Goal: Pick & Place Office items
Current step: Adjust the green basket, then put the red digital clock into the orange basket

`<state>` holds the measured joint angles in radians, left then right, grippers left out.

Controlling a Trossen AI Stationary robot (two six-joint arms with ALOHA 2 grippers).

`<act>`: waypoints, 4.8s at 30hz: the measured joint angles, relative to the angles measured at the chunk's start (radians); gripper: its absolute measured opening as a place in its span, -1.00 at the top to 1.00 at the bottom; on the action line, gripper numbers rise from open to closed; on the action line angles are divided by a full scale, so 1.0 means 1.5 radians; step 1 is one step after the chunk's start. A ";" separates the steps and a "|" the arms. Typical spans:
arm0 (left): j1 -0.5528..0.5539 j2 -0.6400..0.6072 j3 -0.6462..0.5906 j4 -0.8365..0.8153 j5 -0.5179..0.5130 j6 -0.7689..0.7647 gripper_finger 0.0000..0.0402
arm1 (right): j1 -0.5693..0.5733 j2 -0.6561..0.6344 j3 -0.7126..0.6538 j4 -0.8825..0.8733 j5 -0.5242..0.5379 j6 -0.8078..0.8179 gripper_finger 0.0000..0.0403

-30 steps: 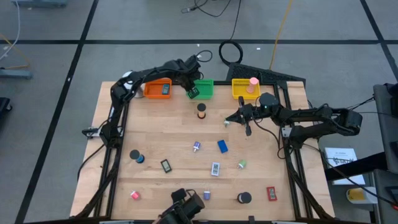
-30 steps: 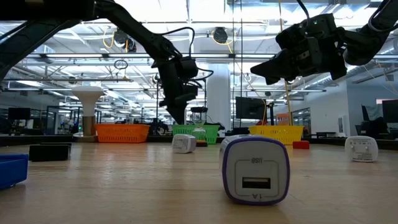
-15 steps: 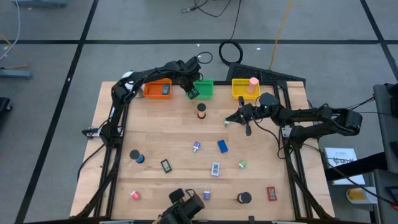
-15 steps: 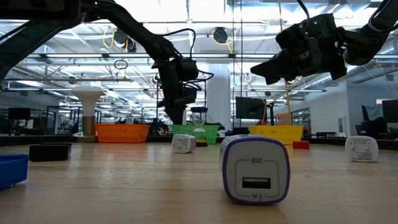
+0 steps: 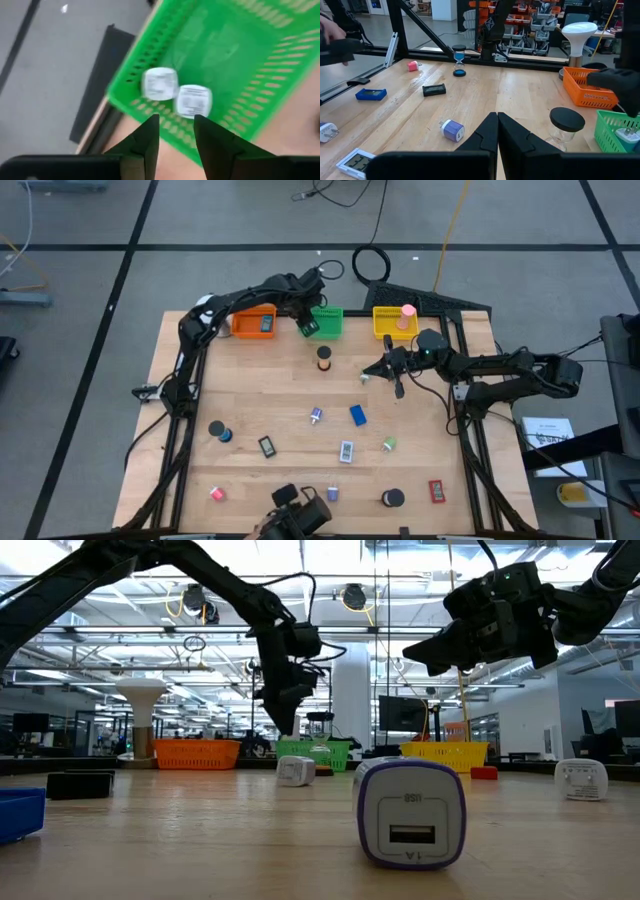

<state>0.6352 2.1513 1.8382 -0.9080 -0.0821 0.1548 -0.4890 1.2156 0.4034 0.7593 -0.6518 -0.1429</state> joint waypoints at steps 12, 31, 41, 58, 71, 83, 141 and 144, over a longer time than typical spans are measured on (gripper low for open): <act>-0.037 -0.004 -0.031 0.067 0.138 0.066 0.96 | 0.000 0.000 -0.001 -0.011 0.000 0.024 1.00; -0.042 -0.004 -0.034 0.074 0.177 0.111 0.97 | 0.000 0.000 -0.004 -0.036 0.050 0.017 1.00; -0.040 0.010 -0.037 0.069 0.171 0.110 0.98 | 0.000 0.000 -0.004 -0.036 0.050 0.017 1.00; -0.038 0.015 -0.037 0.101 0.155 0.088 0.99 | 0.000 0.000 -0.004 -0.036 0.050 0.016 1.00; -0.057 -0.030 -0.040 0.107 0.147 0.087 0.98 | 0.000 0.000 -0.004 -0.036 0.050 0.013 1.00; -0.060 -0.319 -0.436 0.474 0.160 -0.026 0.99 | 0.000 0.000 -0.004 -0.041 0.071 0.016 1.00; -0.174 -0.499 -1.022 1.306 0.153 -0.140 0.81 | 0.230 0.080 0.148 -0.818 0.709 0.980 -0.13; -0.174 -0.499 -1.022 1.306 0.153 -0.141 0.81 | 0.230 0.116 0.153 -0.822 0.712 0.996 -0.31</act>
<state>0.3744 1.4031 0.3058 1.0505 0.1478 -0.0563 -0.1442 1.3896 0.6327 -0.4744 0.4165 1.3518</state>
